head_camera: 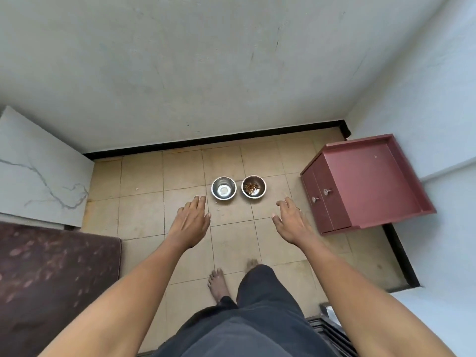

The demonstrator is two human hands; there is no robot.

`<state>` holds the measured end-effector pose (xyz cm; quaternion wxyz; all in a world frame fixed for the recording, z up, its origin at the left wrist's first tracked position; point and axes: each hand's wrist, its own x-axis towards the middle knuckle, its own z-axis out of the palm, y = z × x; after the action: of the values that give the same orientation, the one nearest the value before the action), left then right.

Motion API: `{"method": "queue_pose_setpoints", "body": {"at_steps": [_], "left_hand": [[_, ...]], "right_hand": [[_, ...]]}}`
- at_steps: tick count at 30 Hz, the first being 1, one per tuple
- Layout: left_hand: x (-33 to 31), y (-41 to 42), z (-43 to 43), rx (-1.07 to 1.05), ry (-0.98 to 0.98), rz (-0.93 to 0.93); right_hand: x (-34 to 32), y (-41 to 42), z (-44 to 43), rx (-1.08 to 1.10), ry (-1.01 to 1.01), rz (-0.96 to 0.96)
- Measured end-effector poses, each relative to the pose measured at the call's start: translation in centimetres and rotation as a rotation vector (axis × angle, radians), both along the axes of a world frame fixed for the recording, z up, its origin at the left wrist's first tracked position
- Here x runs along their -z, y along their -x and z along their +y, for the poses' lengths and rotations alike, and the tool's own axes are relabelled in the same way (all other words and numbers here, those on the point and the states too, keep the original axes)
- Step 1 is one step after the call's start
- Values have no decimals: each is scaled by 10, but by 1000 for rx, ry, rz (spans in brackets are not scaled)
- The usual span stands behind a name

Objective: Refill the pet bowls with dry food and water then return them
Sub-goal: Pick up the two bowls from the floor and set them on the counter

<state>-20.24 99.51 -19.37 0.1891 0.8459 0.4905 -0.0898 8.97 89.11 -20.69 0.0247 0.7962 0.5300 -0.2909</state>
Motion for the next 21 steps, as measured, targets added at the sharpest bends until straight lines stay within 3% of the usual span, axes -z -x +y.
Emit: {"method": "queue_pose_setpoints", "body": {"at_steps": [5, 10, 21], "left_hand": [[28, -29, 60, -22, 46, 8], [94, -73, 125, -109, 154, 22], [368, -145, 229, -293, 376, 66]], "right_hand": [[30, -30, 63, 40, 34, 37], [106, -61, 142, 63, 123, 120], [392, -118, 250, 194, 280, 257]]}}
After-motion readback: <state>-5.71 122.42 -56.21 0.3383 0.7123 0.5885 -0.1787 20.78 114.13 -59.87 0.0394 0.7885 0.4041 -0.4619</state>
